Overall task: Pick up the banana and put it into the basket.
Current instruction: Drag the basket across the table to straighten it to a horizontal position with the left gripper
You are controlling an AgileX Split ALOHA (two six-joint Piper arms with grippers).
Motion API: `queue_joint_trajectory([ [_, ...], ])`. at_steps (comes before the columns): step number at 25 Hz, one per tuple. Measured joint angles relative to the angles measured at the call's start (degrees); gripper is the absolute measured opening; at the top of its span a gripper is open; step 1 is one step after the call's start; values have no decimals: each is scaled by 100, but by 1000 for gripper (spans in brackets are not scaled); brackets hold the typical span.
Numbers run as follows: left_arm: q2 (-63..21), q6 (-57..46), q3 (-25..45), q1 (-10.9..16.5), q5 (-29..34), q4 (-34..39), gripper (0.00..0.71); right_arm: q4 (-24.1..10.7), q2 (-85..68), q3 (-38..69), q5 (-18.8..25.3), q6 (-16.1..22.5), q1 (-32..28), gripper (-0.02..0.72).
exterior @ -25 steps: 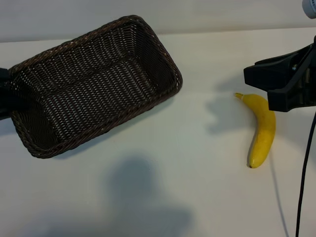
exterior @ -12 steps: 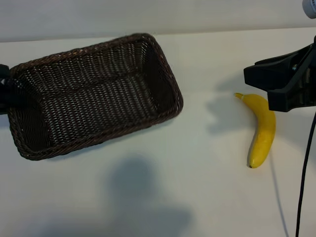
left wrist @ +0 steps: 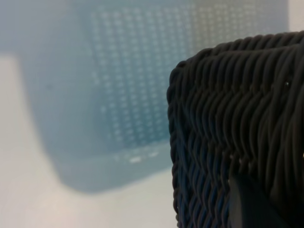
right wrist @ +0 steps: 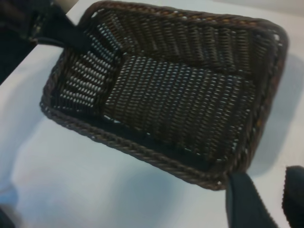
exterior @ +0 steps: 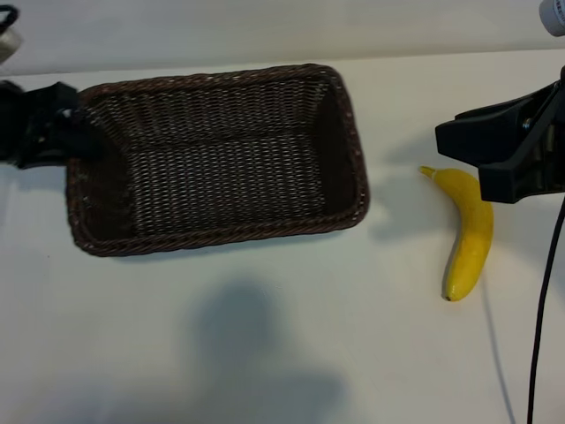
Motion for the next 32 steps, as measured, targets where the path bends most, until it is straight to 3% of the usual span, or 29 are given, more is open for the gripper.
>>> queue_joint_trajectory([
  [9, 590, -160, -152, -698, -262, -48, 174, 0, 0, 0, 11, 0, 0, 247],
  [32, 1031, 40, -170, -873, -474, -376, 174, 42, 0, 0, 11, 0, 0, 247],
])
